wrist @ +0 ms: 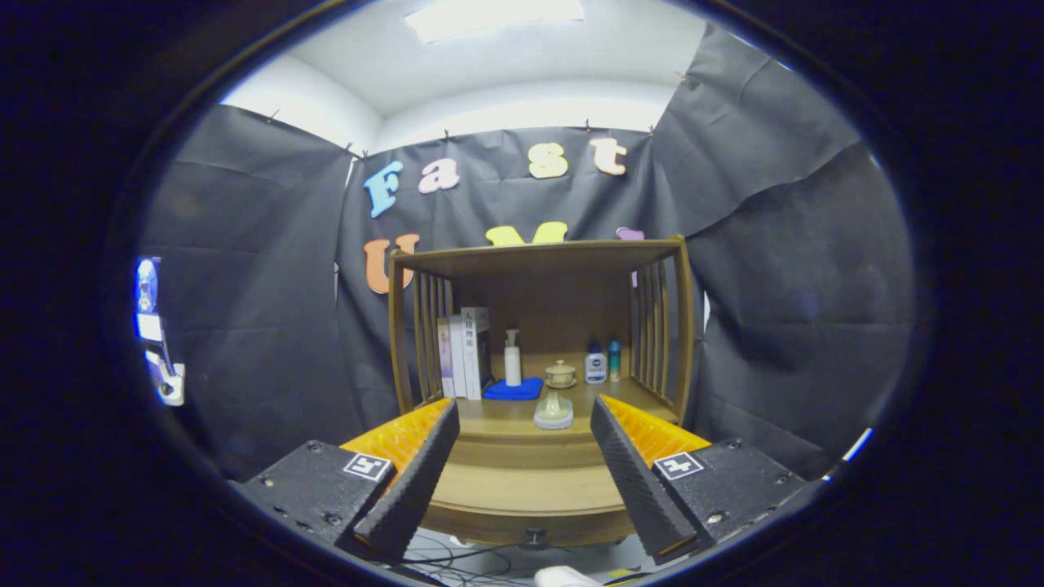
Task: Pull open the drawer, take out the items inside it, and place them on the countertop above the cabinet.
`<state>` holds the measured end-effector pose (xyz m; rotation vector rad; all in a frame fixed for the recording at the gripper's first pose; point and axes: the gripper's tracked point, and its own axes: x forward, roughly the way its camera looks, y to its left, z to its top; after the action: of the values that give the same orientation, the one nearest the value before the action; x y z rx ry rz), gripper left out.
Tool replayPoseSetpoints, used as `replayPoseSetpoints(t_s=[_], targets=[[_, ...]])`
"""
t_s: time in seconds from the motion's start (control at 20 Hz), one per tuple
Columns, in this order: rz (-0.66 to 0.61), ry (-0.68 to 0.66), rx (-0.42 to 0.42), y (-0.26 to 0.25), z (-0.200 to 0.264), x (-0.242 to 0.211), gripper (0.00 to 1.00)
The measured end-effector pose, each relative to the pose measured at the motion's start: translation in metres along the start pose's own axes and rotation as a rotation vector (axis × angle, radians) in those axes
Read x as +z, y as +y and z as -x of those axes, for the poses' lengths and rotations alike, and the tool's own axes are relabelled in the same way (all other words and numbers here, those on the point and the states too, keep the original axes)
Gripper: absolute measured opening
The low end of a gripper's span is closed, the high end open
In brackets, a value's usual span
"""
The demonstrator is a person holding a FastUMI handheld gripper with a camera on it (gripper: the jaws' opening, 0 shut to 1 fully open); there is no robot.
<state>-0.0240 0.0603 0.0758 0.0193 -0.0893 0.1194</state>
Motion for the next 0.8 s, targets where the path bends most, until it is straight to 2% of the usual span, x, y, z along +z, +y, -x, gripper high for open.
replayPoseSetpoints(t_s=[0.25, 0.45, 0.8], targets=[[0.027, 0.023, -0.080, -0.024, 0.004, -0.060, 1.00], [0.043, 0.096, -0.112, -0.033, -0.002, -0.115, 1.00], [0.064, 0.206, -0.119, -0.033, -0.020, -0.184, 1.00]])
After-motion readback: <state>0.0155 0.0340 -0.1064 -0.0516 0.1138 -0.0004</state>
